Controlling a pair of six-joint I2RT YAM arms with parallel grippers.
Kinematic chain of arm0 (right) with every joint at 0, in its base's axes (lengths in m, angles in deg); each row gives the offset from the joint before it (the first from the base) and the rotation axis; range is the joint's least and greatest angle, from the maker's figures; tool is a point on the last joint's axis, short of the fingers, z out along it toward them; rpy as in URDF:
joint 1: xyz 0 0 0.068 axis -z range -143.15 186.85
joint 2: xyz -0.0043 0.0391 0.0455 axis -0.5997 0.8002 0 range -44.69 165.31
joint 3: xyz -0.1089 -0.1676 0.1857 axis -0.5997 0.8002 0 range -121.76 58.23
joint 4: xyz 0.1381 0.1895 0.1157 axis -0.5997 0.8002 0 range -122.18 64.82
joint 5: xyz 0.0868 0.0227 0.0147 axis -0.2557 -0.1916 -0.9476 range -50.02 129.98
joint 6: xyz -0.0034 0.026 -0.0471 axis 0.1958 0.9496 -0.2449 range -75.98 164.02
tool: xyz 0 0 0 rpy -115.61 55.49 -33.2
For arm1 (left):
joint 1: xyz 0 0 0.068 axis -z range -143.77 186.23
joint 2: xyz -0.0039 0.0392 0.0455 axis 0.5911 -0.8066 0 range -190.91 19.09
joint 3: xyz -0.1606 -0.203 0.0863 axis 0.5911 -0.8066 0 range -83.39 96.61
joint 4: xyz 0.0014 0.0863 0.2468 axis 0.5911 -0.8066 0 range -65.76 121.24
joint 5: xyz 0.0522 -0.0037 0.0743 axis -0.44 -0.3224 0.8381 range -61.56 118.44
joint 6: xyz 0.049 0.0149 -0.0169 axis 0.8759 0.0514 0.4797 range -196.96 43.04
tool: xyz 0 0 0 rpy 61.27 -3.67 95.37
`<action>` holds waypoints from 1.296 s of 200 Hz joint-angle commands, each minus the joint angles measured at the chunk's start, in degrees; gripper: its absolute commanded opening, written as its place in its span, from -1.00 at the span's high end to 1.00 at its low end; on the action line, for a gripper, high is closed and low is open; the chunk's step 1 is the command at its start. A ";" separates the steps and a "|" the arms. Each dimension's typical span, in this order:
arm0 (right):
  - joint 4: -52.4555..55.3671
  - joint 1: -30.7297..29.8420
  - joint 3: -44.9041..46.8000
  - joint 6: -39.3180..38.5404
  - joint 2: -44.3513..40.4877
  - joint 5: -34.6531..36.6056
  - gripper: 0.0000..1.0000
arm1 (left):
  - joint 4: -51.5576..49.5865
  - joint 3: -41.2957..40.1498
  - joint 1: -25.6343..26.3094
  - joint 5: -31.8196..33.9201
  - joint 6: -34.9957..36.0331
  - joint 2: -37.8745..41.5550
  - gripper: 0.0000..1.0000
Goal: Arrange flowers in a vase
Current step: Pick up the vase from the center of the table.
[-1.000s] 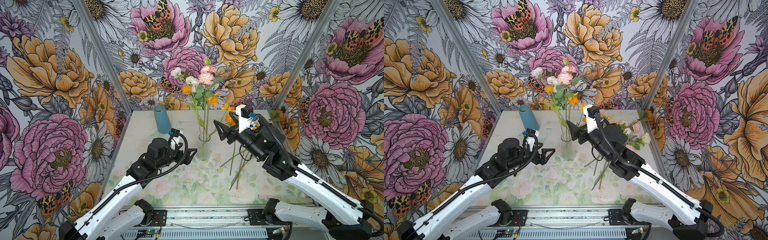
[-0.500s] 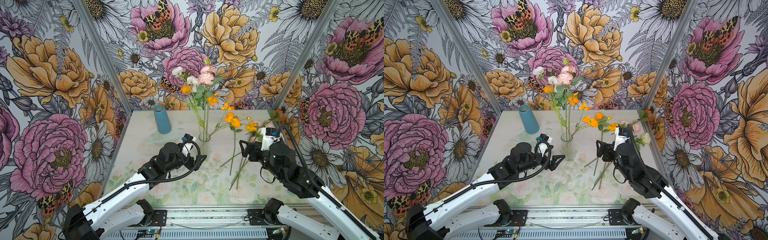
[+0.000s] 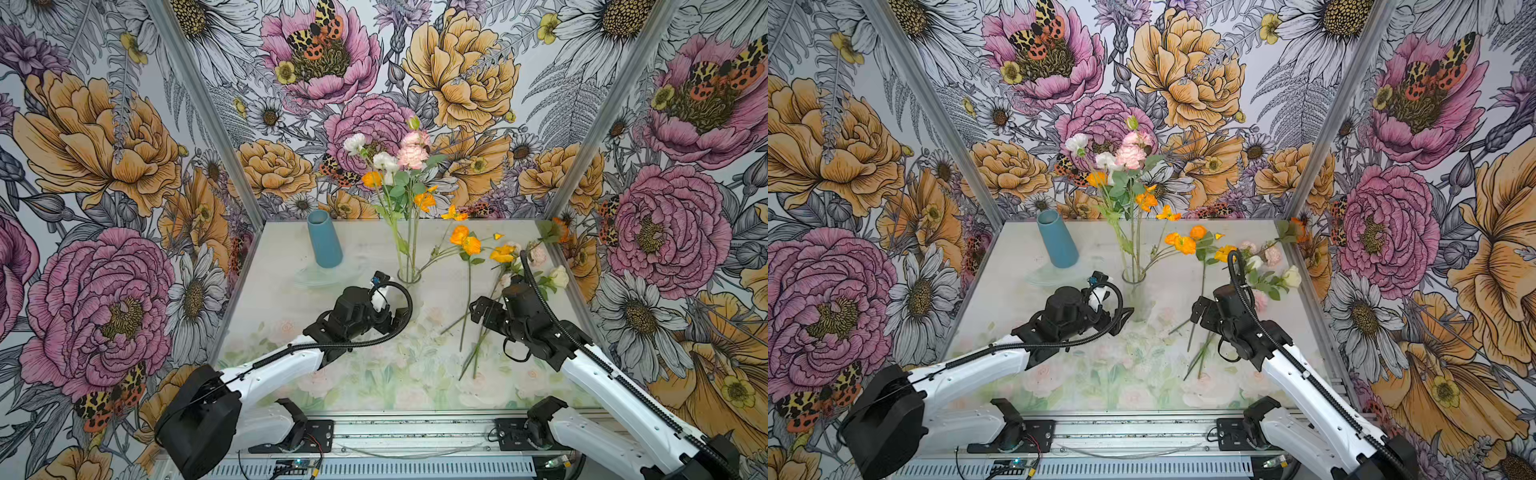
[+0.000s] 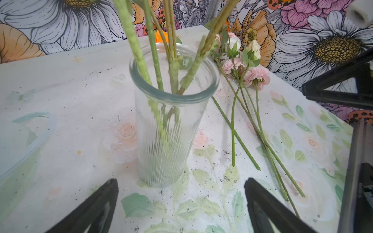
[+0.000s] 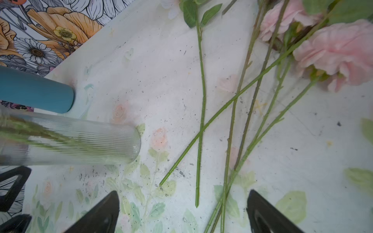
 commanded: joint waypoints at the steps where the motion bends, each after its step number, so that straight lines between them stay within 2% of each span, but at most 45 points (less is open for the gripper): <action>1: -10.85 0.23 1.25 -1.08 0.28 -6.98 -0.99 | 15.44 0.65 -0.80 0.72 3.81 -5.61 -0.97; 20: -12.69 -0.08 0.30 -5.34 2.23 -12.05 -0.99 | 19.08 2.03 -2.24 1.40 3.93 -10.19 -0.97; 64: -15.53 -0.18 1.01 -11.68 0.89 -15.94 -0.99 | 27.51 3.26 -3.14 -0.33 2.76 -17.11 -0.97; 93: -19.49 -0.17 1.99 -11.49 2.99 -16.70 -0.99 | 34.85 3.77 -3.16 -3.96 1.15 -20.91 -0.97; 126: -20.95 -0.19 0.00 -11.39 6.63 -19.04 -0.99 | 38.81 4.40 -2.88 -0.86 2.41 -23.53 -0.97; 168: -21.69 -0.21 0.50 -11.42 5.01 -19.40 -0.99 | 40.68 4.76 -3.47 -1.43 3.98 -24.87 -0.97; 232: -21.84 -0.18 1.03 -10.60 4.55 -19.48 -0.99 | 45.93 4.10 -3.49 -1.96 3.87 -26.65 -0.83; 259: -21.90 -0.18 0.76 -10.69 5.22 -19.65 -0.99 | 48.58 3.46 -3.47 -4.50 2.96 -26.13 -0.83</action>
